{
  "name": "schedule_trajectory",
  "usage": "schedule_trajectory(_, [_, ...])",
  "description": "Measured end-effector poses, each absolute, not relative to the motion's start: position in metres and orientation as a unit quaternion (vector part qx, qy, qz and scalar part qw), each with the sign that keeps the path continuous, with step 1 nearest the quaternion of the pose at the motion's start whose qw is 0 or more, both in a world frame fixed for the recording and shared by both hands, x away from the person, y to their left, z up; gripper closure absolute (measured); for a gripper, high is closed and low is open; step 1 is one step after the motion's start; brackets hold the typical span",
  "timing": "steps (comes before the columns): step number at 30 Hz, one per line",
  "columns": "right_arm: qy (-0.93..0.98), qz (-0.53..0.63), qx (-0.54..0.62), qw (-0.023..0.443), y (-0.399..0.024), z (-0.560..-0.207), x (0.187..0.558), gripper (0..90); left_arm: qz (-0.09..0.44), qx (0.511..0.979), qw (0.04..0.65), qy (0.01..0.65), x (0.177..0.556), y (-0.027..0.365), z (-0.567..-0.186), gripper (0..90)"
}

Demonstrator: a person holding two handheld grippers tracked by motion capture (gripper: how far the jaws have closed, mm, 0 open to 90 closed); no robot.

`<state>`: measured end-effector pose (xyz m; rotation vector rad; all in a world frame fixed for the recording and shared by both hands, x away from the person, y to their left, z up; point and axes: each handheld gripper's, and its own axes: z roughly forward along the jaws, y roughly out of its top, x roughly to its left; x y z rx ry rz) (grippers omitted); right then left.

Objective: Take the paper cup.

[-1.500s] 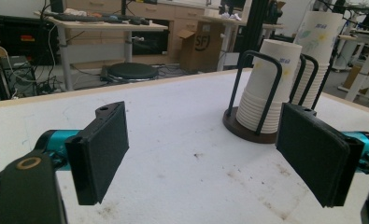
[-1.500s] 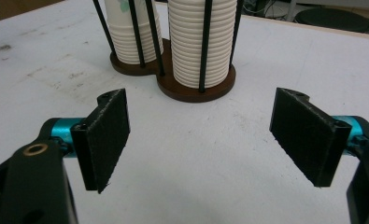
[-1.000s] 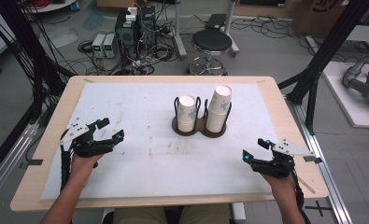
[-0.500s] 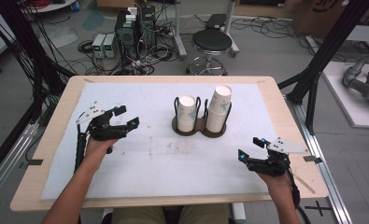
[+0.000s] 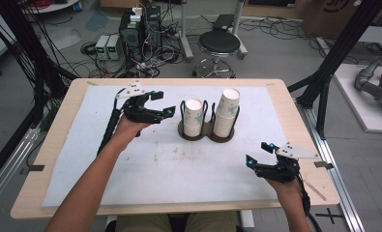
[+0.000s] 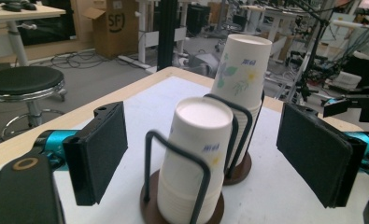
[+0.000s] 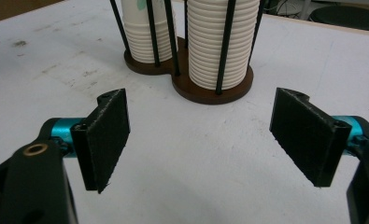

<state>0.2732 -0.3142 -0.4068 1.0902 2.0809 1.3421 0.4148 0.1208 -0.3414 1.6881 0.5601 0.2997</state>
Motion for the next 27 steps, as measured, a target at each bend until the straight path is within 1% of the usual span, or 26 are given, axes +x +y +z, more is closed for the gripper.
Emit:
schedule_trajectory(3, [0.752,0.484,0.391,0.216,-0.314,-0.407,0.273,20.7,0.126,0.742,0.613,0.24,0.422,0.104,-0.339,16.3])
schedule_trajectory(4, [0.753,0.484,0.391,0.215,-0.314,-0.407,0.273,20.7,0.12,0.747,0.609,0.241,0.428,0.092,-0.34,16.4])
schedule_trajectory(5, [0.753,0.484,0.391,0.215,-0.314,-0.407,0.273,20.7,0.12,0.747,0.609,0.241,0.428,0.092,-0.34,16.4])
schedule_trajectory(9, [0.752,0.486,0.39,0.215,-0.314,-0.407,0.273,20.7,0.121,0.764,0.584,0.245,0.438,0.069,-0.343,16.4])
schedule_trajectory(11, [0.752,0.486,0.39,0.215,-0.315,-0.407,0.273,20.7,0.116,0.765,0.582,0.252,0.443,0.062,-0.348,16.5])
schedule_trajectory(16, [0.75,0.487,0.393,0.212,-0.316,-0.407,0.273,20.7,0.116,0.782,0.553,0.262,0.451,0.048,-0.363,16.7])
schedule_trajectory(18, [0.75,0.487,0.393,0.212,-0.317,-0.408,0.273,20.7,0.116,0.782,0.552,0.264,0.451,0.047,-0.364,17.2])
schedule_trajectory(20, [0.751,0.486,0.394,0.211,-0.317,-0.408,0.273,20.7,0.116,0.786,0.548,0.262,0.452,0.046,-0.365,20.7])
schedule_trajectory(21, [0.751,0.486,0.394,0.211,-0.317,-0.408,0.273,20.7,0.115,0.787,0.548,0.261,0.452,0.045,-0.365,20.7])
schedule_trajectory(22, [0.752,0.485,0.394,0.212,-0.317,-0.408,0.274,20.7,0.117,0.788,0.545,0.26,0.452,0.045,-0.365,24.4])
schedule_trajectory(25, [0.752,0.485,0.393,0.212,-0.317,-0.408,0.274,20.7,0.118,0.792,0.541,0.258,0.452,0.045,-0.365,27.0])
schedule_trajectory(27, [0.752,0.485,0.394,0.211,-0.317,-0.408,0.273,20.7,0.121,0.794,0.54,0.251,0.452,0.046,-0.364,34.0])
